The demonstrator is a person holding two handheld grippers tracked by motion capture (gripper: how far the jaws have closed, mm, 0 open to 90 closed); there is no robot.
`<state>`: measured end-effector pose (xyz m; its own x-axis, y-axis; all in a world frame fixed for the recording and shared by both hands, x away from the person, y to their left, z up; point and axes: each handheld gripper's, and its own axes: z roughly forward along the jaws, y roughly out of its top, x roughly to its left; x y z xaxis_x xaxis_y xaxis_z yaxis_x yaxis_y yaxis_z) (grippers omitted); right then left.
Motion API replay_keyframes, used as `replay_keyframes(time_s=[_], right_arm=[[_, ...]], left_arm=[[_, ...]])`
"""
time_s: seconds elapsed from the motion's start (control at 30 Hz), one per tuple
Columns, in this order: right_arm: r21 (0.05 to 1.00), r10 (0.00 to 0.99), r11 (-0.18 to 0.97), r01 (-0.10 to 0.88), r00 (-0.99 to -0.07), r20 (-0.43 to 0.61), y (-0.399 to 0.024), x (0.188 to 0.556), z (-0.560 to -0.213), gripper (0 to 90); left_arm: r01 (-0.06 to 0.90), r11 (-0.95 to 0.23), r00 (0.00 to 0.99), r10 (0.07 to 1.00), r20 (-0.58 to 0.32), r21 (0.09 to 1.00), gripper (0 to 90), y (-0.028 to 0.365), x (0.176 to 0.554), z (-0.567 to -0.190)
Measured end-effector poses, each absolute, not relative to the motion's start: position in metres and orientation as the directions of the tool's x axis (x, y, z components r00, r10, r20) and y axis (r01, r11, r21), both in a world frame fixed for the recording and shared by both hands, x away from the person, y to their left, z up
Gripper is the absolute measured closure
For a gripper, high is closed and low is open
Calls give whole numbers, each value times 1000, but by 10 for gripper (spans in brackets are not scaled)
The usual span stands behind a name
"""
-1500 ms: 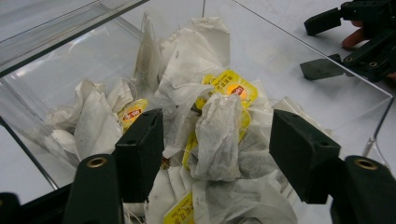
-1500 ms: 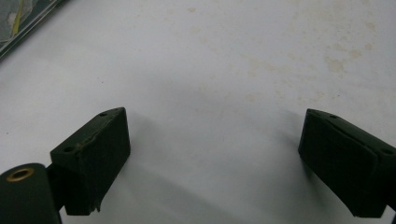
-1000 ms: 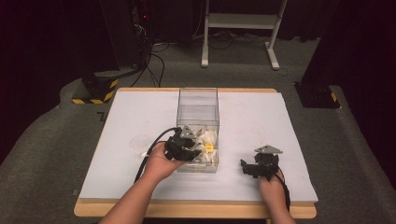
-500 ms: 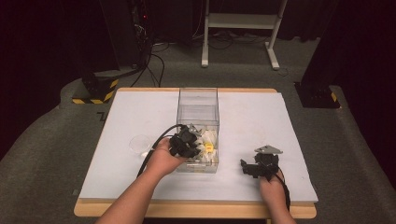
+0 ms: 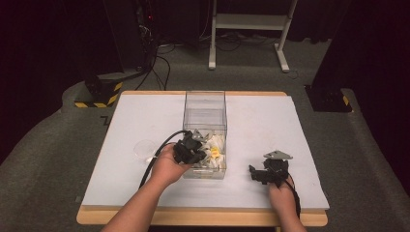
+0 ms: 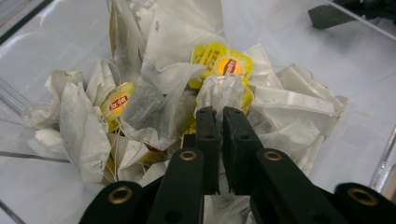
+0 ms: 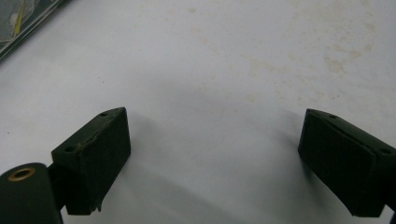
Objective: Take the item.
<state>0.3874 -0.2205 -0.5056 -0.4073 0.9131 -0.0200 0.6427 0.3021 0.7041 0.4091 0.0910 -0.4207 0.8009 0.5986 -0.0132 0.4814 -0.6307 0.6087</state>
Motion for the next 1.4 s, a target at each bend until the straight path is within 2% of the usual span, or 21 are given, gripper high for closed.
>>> replay_keyframes(time_s=[0.87, 1.4], right_arm=[[704, 913, 302, 642, -407, -20, -220, 387, -505, 94], [705, 913, 302, 642, -406, -21, -220, 387, -505, 96]], left_arm=[[439, -436, 772, 630, -82, 785, 854, 119, 392, -419], [383, -338, 763, 640, -89, 860, 854, 134, 381, -412]])
